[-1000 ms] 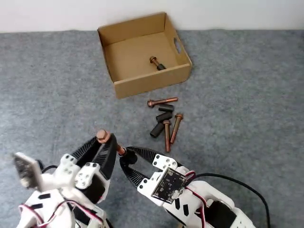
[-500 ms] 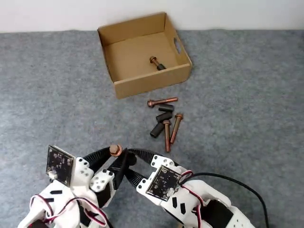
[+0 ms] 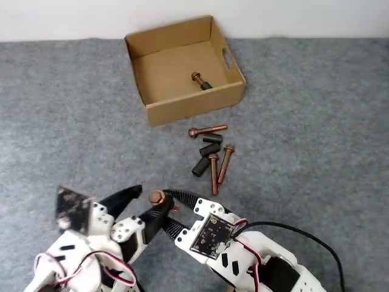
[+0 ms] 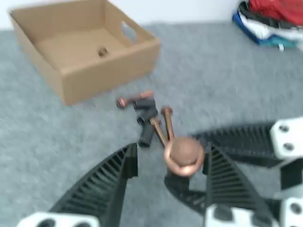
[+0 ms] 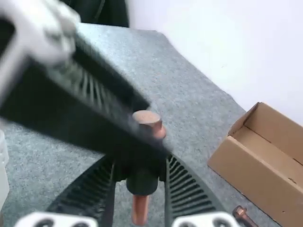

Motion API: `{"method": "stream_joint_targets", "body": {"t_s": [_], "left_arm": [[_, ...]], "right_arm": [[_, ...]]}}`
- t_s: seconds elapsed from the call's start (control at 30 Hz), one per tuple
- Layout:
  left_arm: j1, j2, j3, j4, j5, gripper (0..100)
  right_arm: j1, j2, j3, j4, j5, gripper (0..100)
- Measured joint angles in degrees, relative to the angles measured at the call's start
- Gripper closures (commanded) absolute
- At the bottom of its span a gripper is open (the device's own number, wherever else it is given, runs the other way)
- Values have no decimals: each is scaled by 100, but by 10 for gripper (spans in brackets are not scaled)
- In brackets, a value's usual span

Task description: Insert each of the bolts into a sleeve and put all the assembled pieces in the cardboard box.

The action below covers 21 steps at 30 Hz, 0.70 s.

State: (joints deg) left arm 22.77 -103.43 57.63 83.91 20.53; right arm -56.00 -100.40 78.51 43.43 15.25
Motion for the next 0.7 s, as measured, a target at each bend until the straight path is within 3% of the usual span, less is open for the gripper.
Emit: {"method": "stream_joint_targets", "body": {"t_s": [0.2,0.37,0.43,0.7], "left_arm": [[-193,0,-475,0,0,790],[-809,0,-554,0,0,974],[-1090,0,-492,-9,-44,990],[-2242,0,1125,-967,-1556,995]], "right_arm": [[149,-18,378,0,0,991],[501,-18,501,0,0,991],[703,-18,501,0,-123,991],[2409,-9,334,211,-1618,991]]}}
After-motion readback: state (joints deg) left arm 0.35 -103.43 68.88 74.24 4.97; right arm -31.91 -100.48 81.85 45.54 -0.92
